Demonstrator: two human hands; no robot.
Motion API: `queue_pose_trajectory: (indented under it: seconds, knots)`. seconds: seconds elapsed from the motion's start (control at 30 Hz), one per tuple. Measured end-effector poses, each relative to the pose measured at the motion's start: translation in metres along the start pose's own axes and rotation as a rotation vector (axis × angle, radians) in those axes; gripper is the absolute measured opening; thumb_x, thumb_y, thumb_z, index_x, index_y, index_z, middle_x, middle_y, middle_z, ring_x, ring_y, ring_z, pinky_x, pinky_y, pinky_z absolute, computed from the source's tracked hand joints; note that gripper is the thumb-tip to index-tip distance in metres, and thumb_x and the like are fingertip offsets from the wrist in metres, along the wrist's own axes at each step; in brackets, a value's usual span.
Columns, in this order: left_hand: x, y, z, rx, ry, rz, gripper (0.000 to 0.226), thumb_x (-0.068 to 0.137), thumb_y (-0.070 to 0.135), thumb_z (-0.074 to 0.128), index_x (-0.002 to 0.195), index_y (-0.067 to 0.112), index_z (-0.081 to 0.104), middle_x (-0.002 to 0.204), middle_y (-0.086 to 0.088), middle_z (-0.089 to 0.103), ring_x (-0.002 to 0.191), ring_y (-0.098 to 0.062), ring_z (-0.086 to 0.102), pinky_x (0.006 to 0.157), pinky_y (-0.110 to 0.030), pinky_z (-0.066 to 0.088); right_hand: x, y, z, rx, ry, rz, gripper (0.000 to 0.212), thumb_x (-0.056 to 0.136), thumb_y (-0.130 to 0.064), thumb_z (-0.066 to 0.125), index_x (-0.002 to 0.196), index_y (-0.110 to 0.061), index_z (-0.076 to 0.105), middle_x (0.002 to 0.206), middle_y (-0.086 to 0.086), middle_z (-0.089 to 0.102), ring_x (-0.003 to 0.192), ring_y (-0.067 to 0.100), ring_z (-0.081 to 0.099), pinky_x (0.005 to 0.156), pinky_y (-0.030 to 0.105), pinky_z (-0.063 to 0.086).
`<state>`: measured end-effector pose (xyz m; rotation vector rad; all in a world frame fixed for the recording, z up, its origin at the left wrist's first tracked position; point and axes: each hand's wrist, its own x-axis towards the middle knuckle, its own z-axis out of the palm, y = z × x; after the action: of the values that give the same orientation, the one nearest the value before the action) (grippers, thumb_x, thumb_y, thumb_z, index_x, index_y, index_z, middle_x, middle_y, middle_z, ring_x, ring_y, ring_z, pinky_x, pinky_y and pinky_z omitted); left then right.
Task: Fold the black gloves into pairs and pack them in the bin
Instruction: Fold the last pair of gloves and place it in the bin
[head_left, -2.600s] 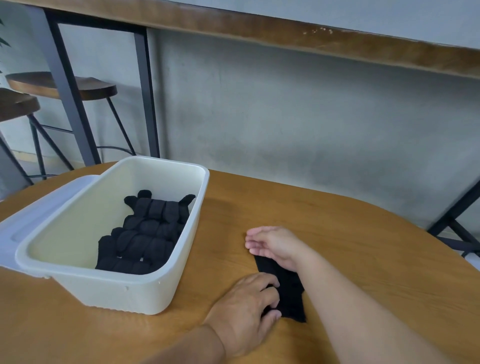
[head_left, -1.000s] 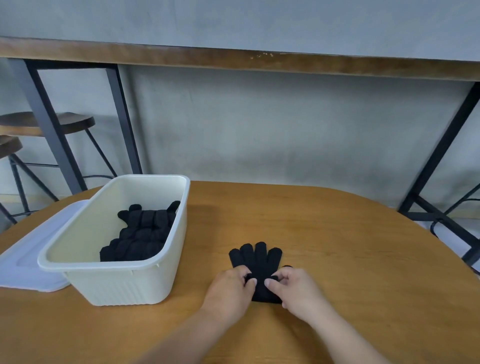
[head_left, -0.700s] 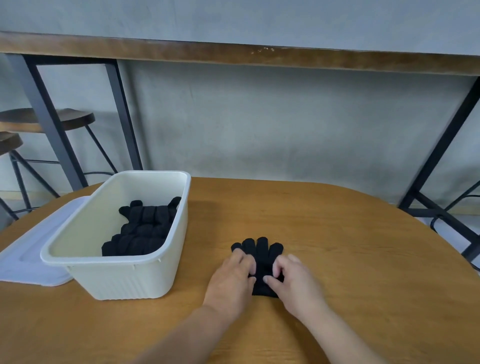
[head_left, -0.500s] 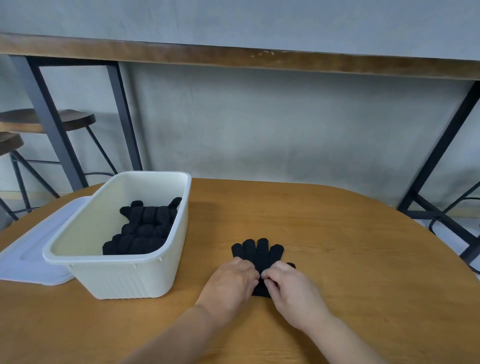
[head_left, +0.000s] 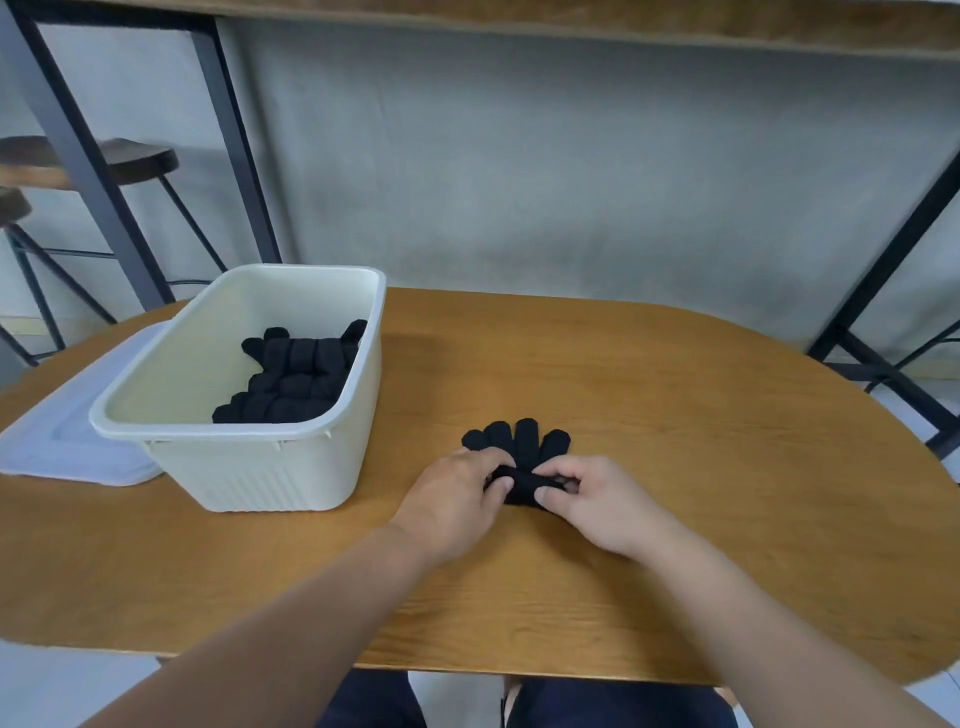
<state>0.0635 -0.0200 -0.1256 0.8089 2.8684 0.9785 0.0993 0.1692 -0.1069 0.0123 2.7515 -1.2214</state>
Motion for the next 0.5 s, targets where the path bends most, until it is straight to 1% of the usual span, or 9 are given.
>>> queue_pose_trajectory:
  seconds: [0.07, 0.13, 0.17, 0.2, 0.27, 0.3, 0.37, 0.43, 0.5]
  knots:
    - [0.005, 0.002, -0.002, -0.050, -0.017, -0.094, 0.021, 0.097, 0.034, 0.049, 0.115, 0.029, 0.059, 0.083, 0.006, 0.061, 0.079, -0.012, 0.057, 0.076, -0.032, 0.051, 0.006, -0.005, -0.005, 0.132, -0.018, 0.097, 0.009, 0.090, -0.025, 0.068, 0.098, -0.025, 0.071, 0.082, -0.009, 0.065, 0.072, 0.006, 0.057, 0.065, 0.020, 0.043]
    - [0.013, 0.004, -0.003, -0.077, -0.035, -0.172, 0.016, 0.097, 0.034, 0.050, 0.109, 0.028, 0.059, 0.074, 0.009, 0.058, 0.071, -0.010, 0.054, 0.067, -0.028, 0.048, 0.014, -0.005, -0.007, 0.176, 0.006, 0.172, 0.009, 0.088, -0.026, 0.071, 0.096, -0.023, 0.069, 0.087, -0.004, 0.065, 0.075, 0.009, 0.058, 0.064, 0.020, 0.043]
    - [0.017, 0.005, -0.003, -0.067, -0.039, -0.194, 0.014, 0.096, 0.034, 0.051, 0.107, 0.028, 0.059, 0.074, 0.009, 0.055, 0.070, -0.010, 0.052, 0.066, -0.026, 0.045, 0.017, -0.004, -0.005, 0.174, 0.034, 0.192, 0.008, 0.087, -0.027, 0.073, 0.093, -0.023, 0.068, 0.086, -0.004, 0.063, 0.074, 0.010, 0.058, 0.063, 0.020, 0.042]
    - [0.019, 0.007, -0.003, -0.050, -0.038, -0.203, 0.013, 0.096, 0.033, 0.053, 0.106, 0.027, 0.059, 0.080, 0.009, 0.054, 0.073, -0.010, 0.052, 0.067, -0.026, 0.044, 0.021, -0.001, -0.004, 0.155, 0.070, 0.196, 0.008, 0.085, -0.026, 0.074, 0.088, -0.024, 0.067, 0.085, -0.004, 0.061, 0.073, 0.011, 0.057, 0.062, 0.021, 0.043]
    - [0.022, 0.007, -0.001, -0.021, -0.012, -0.201, 0.011, 0.094, 0.030, 0.056, 0.103, 0.026, 0.055, 0.098, 0.008, 0.051, 0.082, -0.012, 0.054, 0.074, -0.027, 0.046, 0.027, 0.004, 0.000, 0.087, 0.142, 0.151, 0.012, 0.082, -0.025, 0.077, 0.078, -0.026, 0.066, 0.088, -0.005, 0.057, 0.075, 0.011, 0.055, 0.065, 0.022, 0.043]
    - [0.022, 0.007, -0.001, -0.011, 0.007, -0.192, 0.009, 0.093, 0.028, 0.057, 0.100, 0.025, 0.054, 0.103, 0.009, 0.048, 0.085, -0.013, 0.055, 0.076, -0.028, 0.048, 0.028, 0.005, 0.001, 0.051, 0.164, 0.111, 0.014, 0.081, -0.024, 0.078, 0.075, -0.026, 0.066, 0.091, -0.006, 0.055, 0.078, 0.009, 0.055, 0.067, 0.021, 0.041]
    - [0.023, 0.007, -0.003, 0.037, 0.017, -0.128, 0.002, 0.093, 0.025, 0.057, 0.095, 0.024, 0.056, 0.106, 0.010, 0.048, 0.090, -0.012, 0.054, 0.080, -0.029, 0.048, 0.027, 0.004, 0.001, -0.024, 0.173, 0.023, 0.013, 0.084, -0.023, 0.076, 0.073, -0.026, 0.069, 0.092, -0.009, 0.053, 0.079, 0.005, 0.054, 0.068, 0.020, 0.040]
    - [0.024, 0.006, -0.004, 0.106, 0.026, -0.034, 0.008, 0.095, 0.022, 0.054, 0.094, 0.021, 0.062, 0.106, 0.009, 0.054, 0.098, -0.010, 0.050, 0.087, -0.028, 0.044, 0.026, 0.003, 0.001, -0.129, 0.149, -0.044, 0.010, 0.088, -0.024, 0.071, 0.078, -0.025, 0.073, 0.091, -0.013, 0.055, 0.079, 0.005, 0.054, 0.070, 0.020, 0.043]
    - [0.024, 0.005, -0.003, 0.188, 0.027, 0.053, 0.014, 0.097, 0.022, 0.050, 0.096, 0.019, 0.064, 0.106, 0.008, 0.058, 0.101, -0.012, 0.050, 0.089, -0.028, 0.042, 0.023, 0.001, 0.000, -0.240, 0.119, -0.075, 0.013, 0.092, -0.026, 0.066, 0.082, -0.028, 0.074, 0.092, -0.016, 0.055, 0.082, 0.007, 0.057, 0.075, 0.024, 0.048]
